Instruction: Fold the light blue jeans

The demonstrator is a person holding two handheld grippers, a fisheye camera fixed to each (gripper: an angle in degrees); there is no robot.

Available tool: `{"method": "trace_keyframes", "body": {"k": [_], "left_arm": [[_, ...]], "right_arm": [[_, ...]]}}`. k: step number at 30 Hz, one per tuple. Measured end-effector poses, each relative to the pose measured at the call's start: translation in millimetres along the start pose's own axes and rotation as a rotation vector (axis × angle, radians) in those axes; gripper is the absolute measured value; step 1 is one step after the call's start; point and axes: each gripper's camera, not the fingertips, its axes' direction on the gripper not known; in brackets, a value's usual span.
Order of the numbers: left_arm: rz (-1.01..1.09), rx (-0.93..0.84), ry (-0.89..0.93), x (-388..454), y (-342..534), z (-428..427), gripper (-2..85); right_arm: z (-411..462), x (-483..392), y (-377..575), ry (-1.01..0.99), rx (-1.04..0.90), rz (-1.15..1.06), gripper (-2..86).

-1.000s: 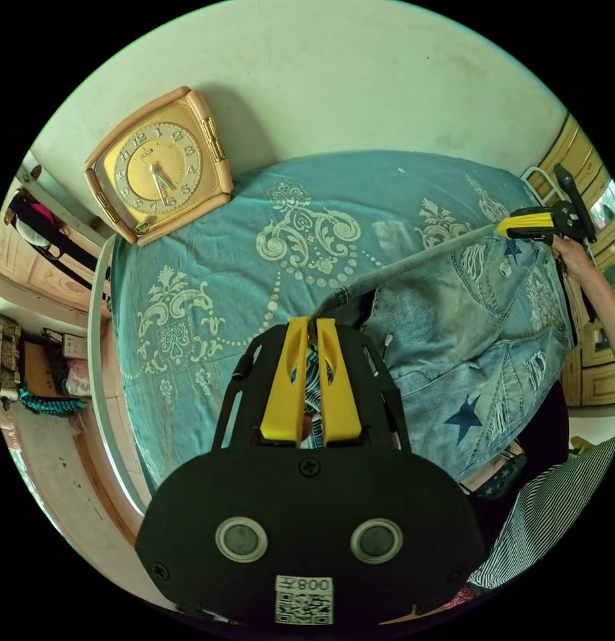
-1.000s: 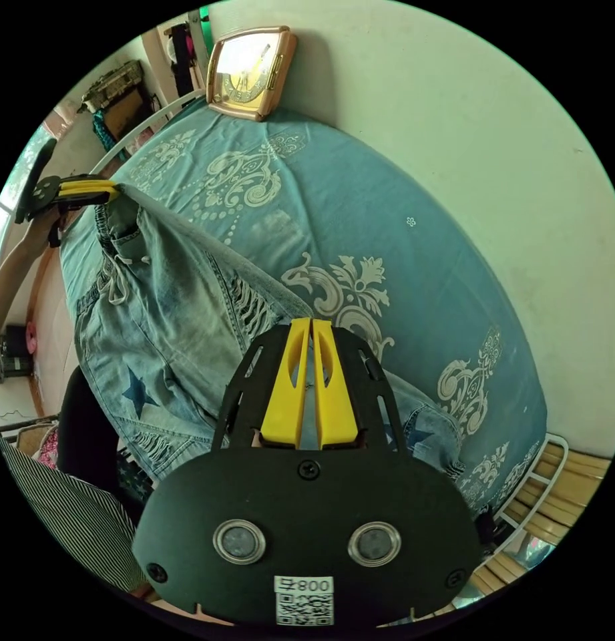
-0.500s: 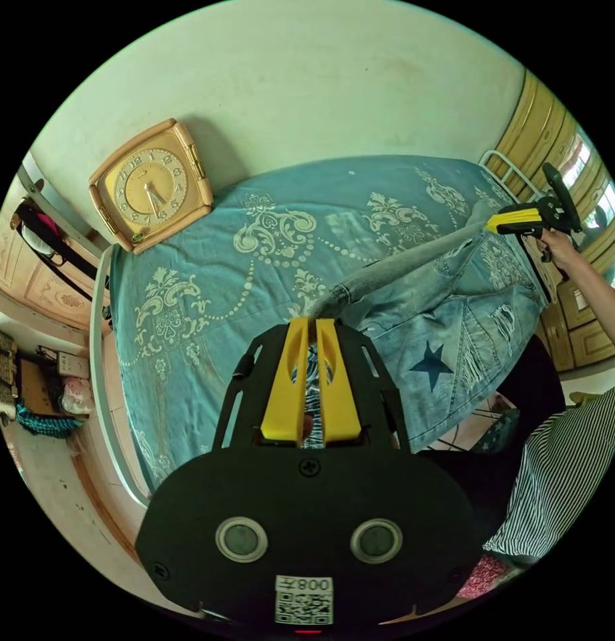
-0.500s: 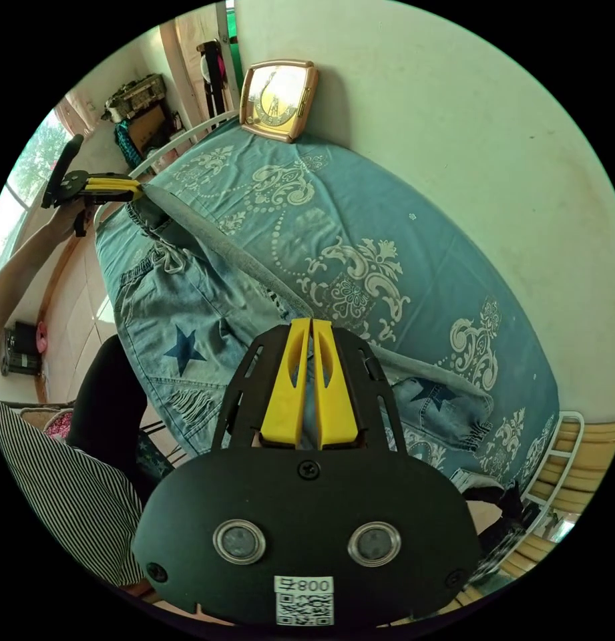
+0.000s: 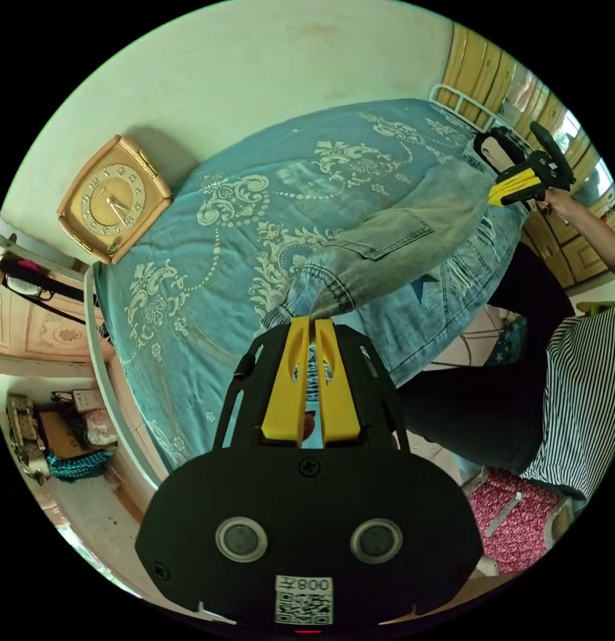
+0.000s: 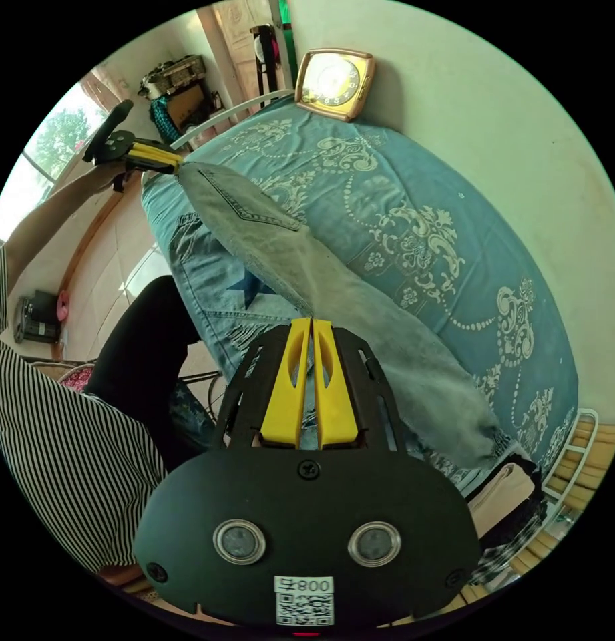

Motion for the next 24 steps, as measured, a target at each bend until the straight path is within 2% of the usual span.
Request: {"method": "trace_keyframes", "body": {"k": [12, 24], "left_arm": [[0.061, -0.069, -0.020, 53, 40, 32, 0.8], [0.119, -0.146, -0.025, 89, 52, 75, 0.7]], "right_arm": [[95, -42, 29, -0.028, -0.103, -0.080, 0.2], [189, -44, 39, -0.102, -0.194, -0.077, 0.2]]}}
